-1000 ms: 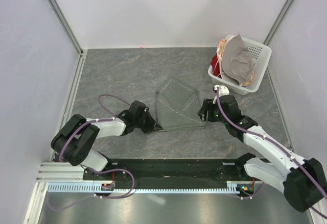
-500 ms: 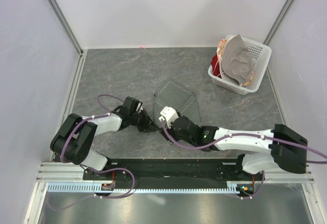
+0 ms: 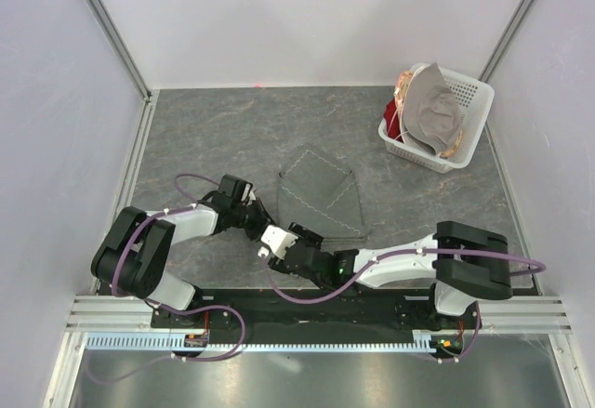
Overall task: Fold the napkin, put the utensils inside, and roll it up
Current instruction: Roll the napkin with the utensil
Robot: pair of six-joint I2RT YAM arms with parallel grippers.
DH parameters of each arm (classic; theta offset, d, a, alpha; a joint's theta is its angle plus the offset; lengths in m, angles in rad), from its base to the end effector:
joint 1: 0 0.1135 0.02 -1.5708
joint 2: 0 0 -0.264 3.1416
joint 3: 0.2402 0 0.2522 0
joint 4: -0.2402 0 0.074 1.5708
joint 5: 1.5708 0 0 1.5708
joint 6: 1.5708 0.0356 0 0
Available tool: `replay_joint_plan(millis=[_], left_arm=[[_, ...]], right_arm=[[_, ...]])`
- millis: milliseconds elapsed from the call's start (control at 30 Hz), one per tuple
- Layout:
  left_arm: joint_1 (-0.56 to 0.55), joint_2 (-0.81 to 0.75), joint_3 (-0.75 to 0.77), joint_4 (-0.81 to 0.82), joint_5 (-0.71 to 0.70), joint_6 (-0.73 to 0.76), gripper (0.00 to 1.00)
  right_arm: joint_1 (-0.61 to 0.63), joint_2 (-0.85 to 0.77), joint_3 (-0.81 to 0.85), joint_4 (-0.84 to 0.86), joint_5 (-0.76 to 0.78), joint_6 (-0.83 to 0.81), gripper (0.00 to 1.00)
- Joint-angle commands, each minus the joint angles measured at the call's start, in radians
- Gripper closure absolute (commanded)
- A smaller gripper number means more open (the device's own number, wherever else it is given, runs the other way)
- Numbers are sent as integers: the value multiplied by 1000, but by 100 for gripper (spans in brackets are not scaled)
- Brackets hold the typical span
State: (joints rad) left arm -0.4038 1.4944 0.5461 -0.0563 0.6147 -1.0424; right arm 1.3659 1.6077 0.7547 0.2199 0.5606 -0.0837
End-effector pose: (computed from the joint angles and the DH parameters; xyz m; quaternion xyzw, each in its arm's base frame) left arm 0.2188 -0.1158 0.1257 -0.2070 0.8955 -0.3940 0.0074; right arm 0.0836 0.3095 0.1706 -0.4748 0.7247 0.0619 0.4956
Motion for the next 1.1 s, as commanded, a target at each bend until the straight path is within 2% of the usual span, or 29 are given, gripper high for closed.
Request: replay_joint_plan(millis=[0,267,400,667,767,800,1000,1033,1067], left_arm=[[17,-2,23,-17,53,54,98],[42,-5,26,-30,66,71,98],[62,-6,28,-51,72,94,98],[85,-13,23,-62,83,120,98],[91,-5,23,-62,86,127,98],[91,-5,25,-63,86,134,98],[94,-8,41,-57,85,200,98],[92,-6,43,-57,85,208,94],[92,-11,43,-57,82,223,85]], right_arm=[[9,70,44,53,100,-41,24],[7,149,32,12,311,51,29],[7,144,15,-36,366,84,38],[-11,150,-15,-47,371,118,43],[-24,172,-6,-31,357,93,50],[-27,176,-6,-16,346,58,56],[-53,166,-31,55,222,-45,76],[-60,166,-28,49,181,-62,78],[-76,166,-19,29,153,-70,80]])
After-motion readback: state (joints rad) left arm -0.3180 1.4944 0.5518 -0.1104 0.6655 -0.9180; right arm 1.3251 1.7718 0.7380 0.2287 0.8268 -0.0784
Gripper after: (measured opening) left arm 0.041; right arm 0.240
